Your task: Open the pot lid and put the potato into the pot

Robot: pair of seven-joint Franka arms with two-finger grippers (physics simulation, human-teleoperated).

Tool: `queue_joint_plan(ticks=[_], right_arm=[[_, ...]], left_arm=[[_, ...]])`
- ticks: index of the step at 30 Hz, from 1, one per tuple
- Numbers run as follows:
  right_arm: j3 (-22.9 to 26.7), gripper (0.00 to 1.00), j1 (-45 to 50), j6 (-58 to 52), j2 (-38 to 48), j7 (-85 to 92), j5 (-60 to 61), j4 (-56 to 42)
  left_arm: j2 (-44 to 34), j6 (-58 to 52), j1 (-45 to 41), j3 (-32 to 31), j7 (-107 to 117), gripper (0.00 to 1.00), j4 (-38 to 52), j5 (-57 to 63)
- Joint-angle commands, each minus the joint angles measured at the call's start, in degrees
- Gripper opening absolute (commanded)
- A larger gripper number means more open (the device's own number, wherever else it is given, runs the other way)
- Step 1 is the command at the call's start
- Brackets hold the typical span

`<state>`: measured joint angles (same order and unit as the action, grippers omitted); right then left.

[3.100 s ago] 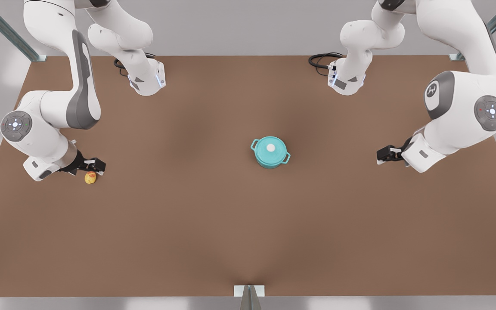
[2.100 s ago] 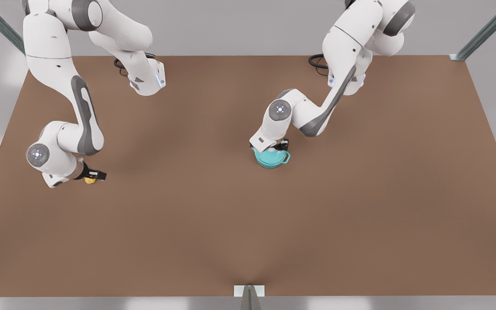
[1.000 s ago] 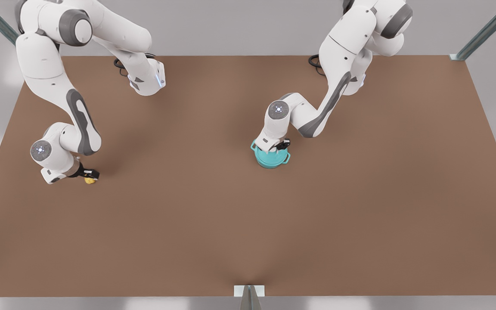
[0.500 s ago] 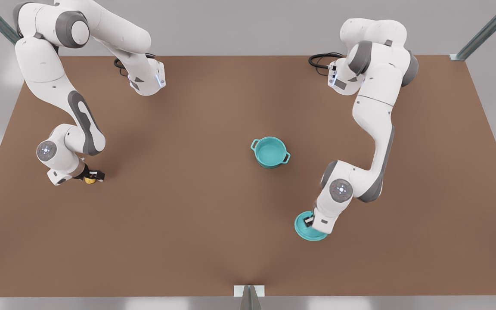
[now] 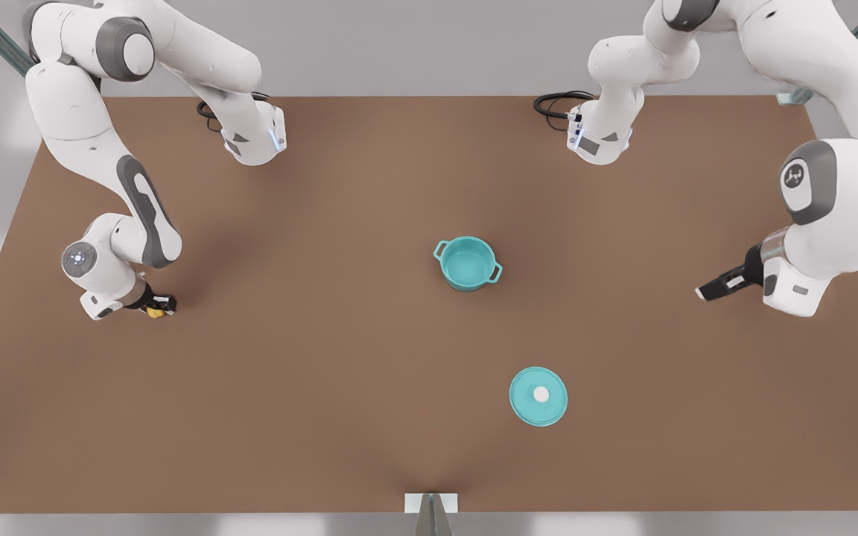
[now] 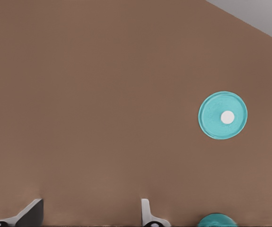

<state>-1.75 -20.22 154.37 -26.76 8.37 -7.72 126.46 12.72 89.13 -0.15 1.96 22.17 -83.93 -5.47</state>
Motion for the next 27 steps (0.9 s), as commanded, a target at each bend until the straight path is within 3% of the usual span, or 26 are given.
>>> queue_joint_plan(ticks=[1, 5, 16, 21, 27], right_arm=[[0.00, 0.74, 0.01, -0.30, 0.21, 0.68, 0.07, 0.19], [0.00, 0.74, 0.01, -0.21, -0.05, 0.42, 0.07, 0.10], [0.00, 0.55, 0.01, -0.21, -0.05, -0.02, 0.07, 0.10], [0.00, 0.55, 0.27, -1.79, 1.88, -0.81, 0.16, 0.10], [-4.57, 0.55, 0.71, -9.79, 6.63, -8.28, 0.77, -0.87]], left_arm=[[-0.07, 0.60, -1.16, -0.29, -25.51, 1.00, -0.53, -4.11], [6.70, 2.71, -2.92, -0.11, -27.62, 1.00, 4.65, 0.45], [7.67, 5.00, -4.33, -0.29, -24.28, 1.00, 2.72, 3.36], [8.02, 5.00, -4.86, -0.29, -22.87, 1.00, 2.81, 3.36], [8.02, 5.00, -4.85, -0.29, -23.05, 1.00, 3.16, 3.53]])
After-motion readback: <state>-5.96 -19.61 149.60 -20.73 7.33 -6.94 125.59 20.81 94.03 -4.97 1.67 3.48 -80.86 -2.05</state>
